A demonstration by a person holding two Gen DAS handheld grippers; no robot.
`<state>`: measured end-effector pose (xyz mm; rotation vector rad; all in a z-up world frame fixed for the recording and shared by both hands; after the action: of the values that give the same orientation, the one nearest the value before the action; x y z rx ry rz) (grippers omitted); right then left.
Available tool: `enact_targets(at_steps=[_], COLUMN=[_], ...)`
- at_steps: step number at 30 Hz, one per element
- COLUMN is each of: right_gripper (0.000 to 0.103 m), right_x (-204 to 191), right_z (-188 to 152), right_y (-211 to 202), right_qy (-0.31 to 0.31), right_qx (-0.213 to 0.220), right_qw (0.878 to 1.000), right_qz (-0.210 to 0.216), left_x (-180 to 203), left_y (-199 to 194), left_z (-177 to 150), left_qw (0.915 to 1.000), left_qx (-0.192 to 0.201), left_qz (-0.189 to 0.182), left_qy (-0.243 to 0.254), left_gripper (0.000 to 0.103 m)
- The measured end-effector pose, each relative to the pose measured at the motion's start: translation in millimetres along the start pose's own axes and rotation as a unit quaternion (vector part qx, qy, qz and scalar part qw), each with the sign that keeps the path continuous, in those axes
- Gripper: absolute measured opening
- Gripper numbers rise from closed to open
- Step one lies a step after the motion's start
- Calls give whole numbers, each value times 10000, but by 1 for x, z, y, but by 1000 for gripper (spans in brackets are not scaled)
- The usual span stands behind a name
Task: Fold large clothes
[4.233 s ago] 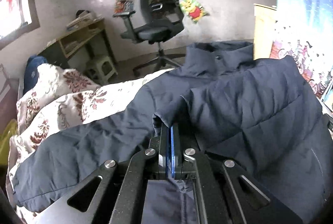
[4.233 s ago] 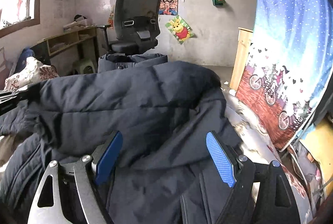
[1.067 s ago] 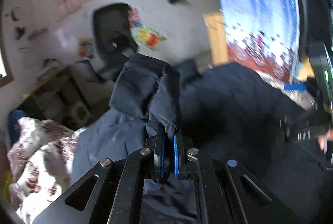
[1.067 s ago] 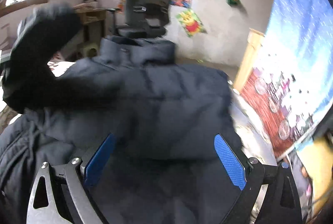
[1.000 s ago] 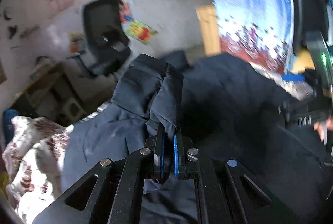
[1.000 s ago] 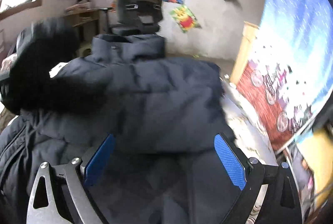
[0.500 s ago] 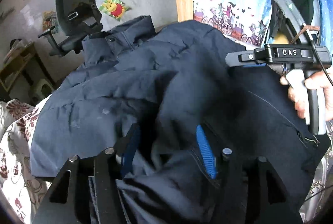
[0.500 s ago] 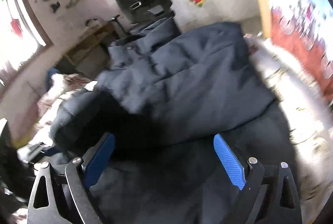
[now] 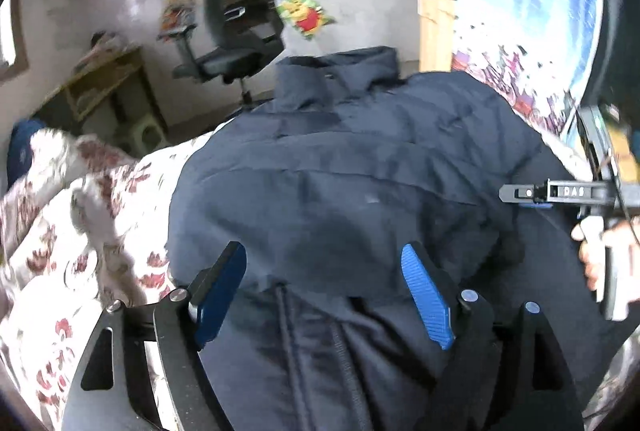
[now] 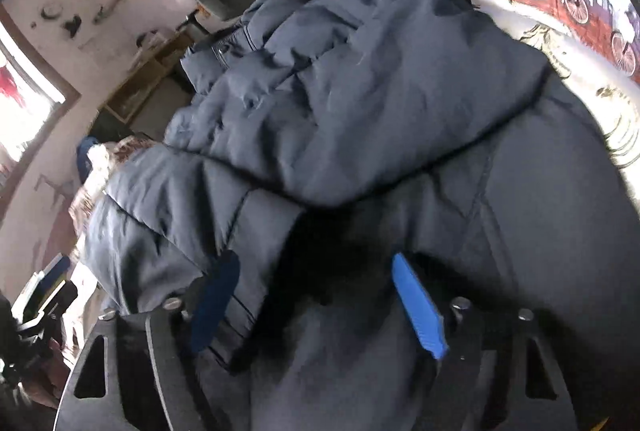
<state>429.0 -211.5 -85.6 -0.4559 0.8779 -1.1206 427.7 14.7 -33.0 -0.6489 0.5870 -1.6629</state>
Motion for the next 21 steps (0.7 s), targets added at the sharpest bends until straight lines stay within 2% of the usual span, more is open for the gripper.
enact_targets(at_steps=[1, 3, 6, 7, 9, 12, 14, 17, 21], right_gripper=[65, 44, 27, 25, 6, 4, 4, 4, 4], right_x=[0, -3, -8, -12, -18, -27, -34, -38, -34], right_z=[1, 2, 2, 3, 5, 13, 21, 46, 80], right_y=[1, 3, 7, 9, 10, 1, -16, -52, -89], right_qy=[109, 227, 308, 326, 279, 93, -189, -508, -750], right_qx=[30, 24, -117, -146, -193, -97, 120, 668, 1273], right_qw=[9999, 9996, 9990, 9987, 9989, 9995, 9997, 9962, 9858], right_qz=[76, 180, 317, 357, 338, 302, 113, -233, -803], left_x=[-8, -26, -46, -54, -68, -86, -99, -112, -121], left_y=[-2, -7, -9, -10, -11, -14, -17, -22, -19], left_z=[3, 7, 13, 15, 19, 28, 35, 44, 51], left_qw=[9999, 9991, 9969, 9956, 9933, 9898, 9864, 9822, 9808], left_qx=[-7, 5, 29, 38, 83, 183, 257, 351, 361], left_qz=[42, 179, 353, 418, 515, 594, 578, 578, 706], left_qy=[-129, -383, -703, -837, -1029, -1278, -1514, -1755, -1784], left_gripper=[75, 76, 78, 78, 79, 79, 79, 79, 79])
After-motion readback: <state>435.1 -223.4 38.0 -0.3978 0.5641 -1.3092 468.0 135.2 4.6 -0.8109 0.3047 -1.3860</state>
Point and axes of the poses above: each gripper's, at about its wrist camera, not at the fingertips, and y roughly the way its jaws point, x to its right, z to its top, the point moved 8 cm from there along y, roughly the way its jaws point, and after that the axes turned 14 degrees about -y, right-handed, at the moved point
